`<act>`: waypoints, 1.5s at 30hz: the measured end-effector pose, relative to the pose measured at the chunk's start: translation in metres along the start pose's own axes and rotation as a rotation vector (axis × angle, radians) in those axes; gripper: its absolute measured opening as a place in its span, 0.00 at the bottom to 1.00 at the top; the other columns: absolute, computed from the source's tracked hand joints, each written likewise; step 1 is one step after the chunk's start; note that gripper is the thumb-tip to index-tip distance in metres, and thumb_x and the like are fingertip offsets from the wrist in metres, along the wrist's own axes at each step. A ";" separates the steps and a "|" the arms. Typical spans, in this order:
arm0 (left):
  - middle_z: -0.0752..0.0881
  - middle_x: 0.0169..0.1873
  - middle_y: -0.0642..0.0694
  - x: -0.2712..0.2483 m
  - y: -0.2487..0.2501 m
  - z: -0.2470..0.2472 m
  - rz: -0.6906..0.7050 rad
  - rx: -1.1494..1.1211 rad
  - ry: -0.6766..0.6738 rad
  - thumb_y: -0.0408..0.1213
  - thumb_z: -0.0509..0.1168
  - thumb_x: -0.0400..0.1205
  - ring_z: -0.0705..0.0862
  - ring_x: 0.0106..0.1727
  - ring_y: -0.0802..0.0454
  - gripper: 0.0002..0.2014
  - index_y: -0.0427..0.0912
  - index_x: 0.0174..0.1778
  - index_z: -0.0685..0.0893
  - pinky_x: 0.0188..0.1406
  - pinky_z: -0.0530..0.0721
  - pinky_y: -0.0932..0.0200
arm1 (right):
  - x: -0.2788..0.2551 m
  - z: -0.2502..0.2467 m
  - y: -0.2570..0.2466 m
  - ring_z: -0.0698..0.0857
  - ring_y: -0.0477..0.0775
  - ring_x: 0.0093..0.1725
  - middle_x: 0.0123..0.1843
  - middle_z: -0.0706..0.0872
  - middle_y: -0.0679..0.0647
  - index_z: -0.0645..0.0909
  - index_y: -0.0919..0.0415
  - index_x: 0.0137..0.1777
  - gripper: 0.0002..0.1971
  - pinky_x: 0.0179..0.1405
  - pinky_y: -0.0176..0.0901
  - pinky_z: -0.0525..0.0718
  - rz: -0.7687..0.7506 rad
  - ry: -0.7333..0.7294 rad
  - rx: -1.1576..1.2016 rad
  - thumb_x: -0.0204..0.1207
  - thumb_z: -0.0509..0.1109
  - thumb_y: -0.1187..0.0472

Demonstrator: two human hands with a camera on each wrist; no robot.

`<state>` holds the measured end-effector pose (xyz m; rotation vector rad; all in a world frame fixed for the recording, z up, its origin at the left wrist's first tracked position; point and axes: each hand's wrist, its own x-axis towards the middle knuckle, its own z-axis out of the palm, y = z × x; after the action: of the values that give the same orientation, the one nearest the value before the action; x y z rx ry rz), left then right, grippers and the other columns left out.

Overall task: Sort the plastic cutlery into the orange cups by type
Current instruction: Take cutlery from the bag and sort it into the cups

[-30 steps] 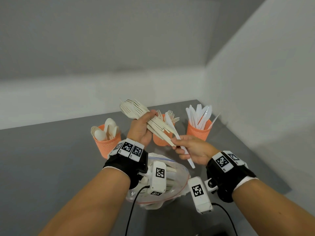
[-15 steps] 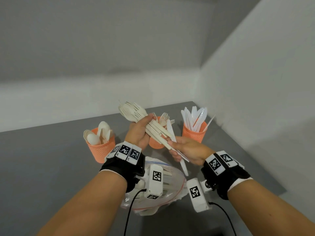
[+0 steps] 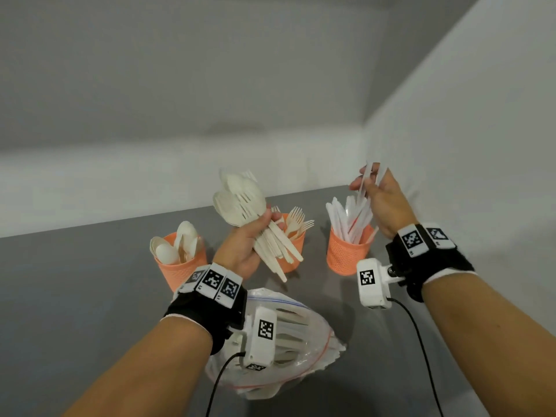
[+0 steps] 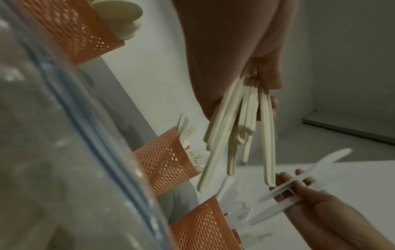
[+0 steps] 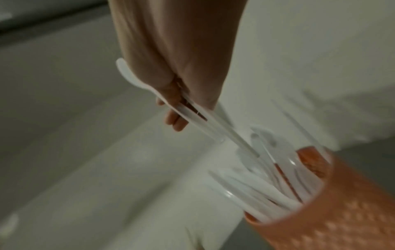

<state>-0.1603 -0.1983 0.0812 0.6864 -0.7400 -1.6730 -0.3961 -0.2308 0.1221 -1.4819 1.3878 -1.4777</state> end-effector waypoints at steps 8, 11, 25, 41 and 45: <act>0.88 0.31 0.45 -0.011 -0.002 -0.004 -0.010 0.186 -0.115 0.29 0.65 0.76 0.89 0.34 0.53 0.08 0.32 0.49 0.79 0.35 0.87 0.60 | 0.006 0.015 0.064 0.80 0.59 0.63 0.63 0.81 0.62 0.74 0.58 0.63 0.16 0.68 0.51 0.75 0.261 -0.022 -0.188 0.76 0.64 0.69; 0.89 0.31 0.46 -0.013 -0.001 -0.002 0.006 0.221 -0.081 0.26 0.64 0.78 0.90 0.34 0.53 0.03 0.34 0.44 0.82 0.35 0.88 0.59 | 0.002 0.021 0.044 0.75 0.55 0.68 0.68 0.75 0.61 0.69 0.63 0.71 0.26 0.63 0.35 0.69 0.035 0.102 -0.213 0.73 0.65 0.75; 0.87 0.48 0.35 -0.022 -0.005 0.009 0.093 0.263 -0.027 0.21 0.64 0.78 0.90 0.42 0.49 0.17 0.28 0.64 0.77 0.39 0.89 0.58 | -0.067 0.096 -0.040 0.78 0.51 0.34 0.32 0.79 0.52 0.78 0.63 0.41 0.04 0.34 0.40 0.79 -0.046 -0.367 -0.108 0.77 0.68 0.66; 0.82 0.21 0.52 -0.035 0.001 -0.003 0.144 0.412 0.050 0.16 0.61 0.75 0.78 0.25 0.57 0.12 0.36 0.46 0.82 0.25 0.76 0.63 | -0.082 0.119 -0.055 0.81 0.53 0.29 0.28 0.80 0.58 0.80 0.68 0.35 0.07 0.31 0.49 0.84 0.109 -0.383 -0.181 0.70 0.71 0.65; 0.85 0.25 0.52 -0.041 0.005 -0.004 0.123 0.377 -0.044 0.19 0.65 0.76 0.82 0.25 0.59 0.11 0.37 0.49 0.81 0.26 0.79 0.64 | -0.081 0.121 -0.056 0.84 0.62 0.38 0.40 0.85 0.72 0.79 0.73 0.50 0.12 0.38 0.57 0.85 0.157 -0.348 -0.159 0.80 0.58 0.65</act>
<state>-0.1463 -0.1597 0.0851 0.8481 -1.1232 -1.4538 -0.2524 -0.1697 0.1277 -1.5969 1.3919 -0.9768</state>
